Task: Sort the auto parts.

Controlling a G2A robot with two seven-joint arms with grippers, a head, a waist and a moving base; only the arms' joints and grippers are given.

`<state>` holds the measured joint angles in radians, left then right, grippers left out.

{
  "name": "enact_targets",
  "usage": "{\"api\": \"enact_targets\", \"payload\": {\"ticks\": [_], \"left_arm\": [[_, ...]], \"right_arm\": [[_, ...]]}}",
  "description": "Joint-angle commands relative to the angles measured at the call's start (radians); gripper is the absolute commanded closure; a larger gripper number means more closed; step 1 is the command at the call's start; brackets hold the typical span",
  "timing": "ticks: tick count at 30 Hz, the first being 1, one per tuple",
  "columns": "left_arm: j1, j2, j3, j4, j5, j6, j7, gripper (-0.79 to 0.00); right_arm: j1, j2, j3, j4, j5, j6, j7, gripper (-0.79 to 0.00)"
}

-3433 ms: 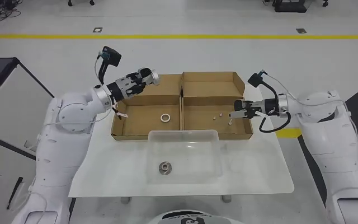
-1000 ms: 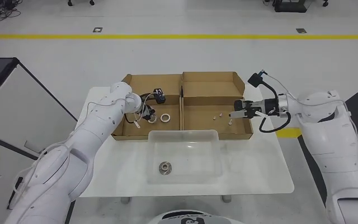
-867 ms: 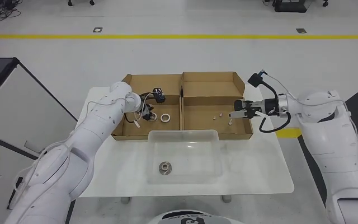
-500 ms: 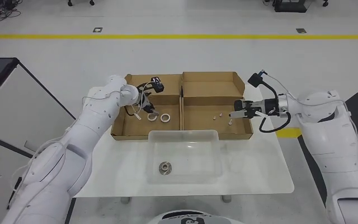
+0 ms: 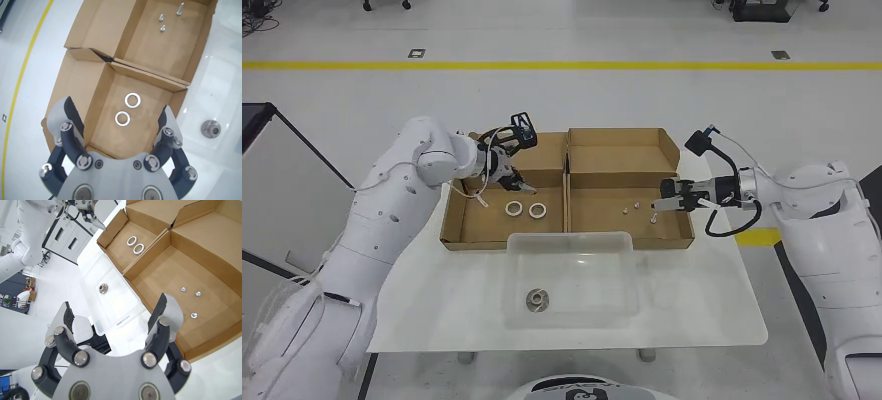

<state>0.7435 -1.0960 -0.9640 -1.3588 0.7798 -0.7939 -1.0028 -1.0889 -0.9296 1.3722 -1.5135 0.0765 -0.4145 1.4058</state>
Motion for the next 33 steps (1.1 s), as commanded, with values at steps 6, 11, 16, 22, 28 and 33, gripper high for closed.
{"api": "enact_targets", "payload": {"ticks": [6,11,16,22,28,33], "left_arm": [[0.163,0.055,-0.091,-0.284,-0.146,0.097,-0.12,-0.785],[0.163,0.055,-0.091,-0.284,-0.146,0.097,-0.12,-0.785],[0.163,0.055,-0.091,-0.284,-0.146,0.097,-0.12,-0.785],[0.173,0.059,-0.012,-0.346,-0.159,0.115,-0.138,-0.785],[0.123,0.087,0.118,-0.444,-0.286,0.228,-0.252,-0.785],[0.045,0.119,0.217,-0.498,-0.395,0.294,-0.318,-0.785]], "right_arm": [[0.0,0.0,0.0,0.0,0.0,0.0,0.0,-0.785],[0.0,0.0,0.0,0.0,0.0,0.0,0.0,-0.785],[0.0,0.0,0.0,0.0,0.0,0.0,0.0,-0.785],[0.0,0.0,0.0,0.0,0.0,0.0,0.0,-0.785],[0.0,0.0,0.0,0.0,0.0,0.0,0.0,-0.785],[0.0,0.0,0.0,0.0,0.0,0.0,0.0,-0.785]]}}
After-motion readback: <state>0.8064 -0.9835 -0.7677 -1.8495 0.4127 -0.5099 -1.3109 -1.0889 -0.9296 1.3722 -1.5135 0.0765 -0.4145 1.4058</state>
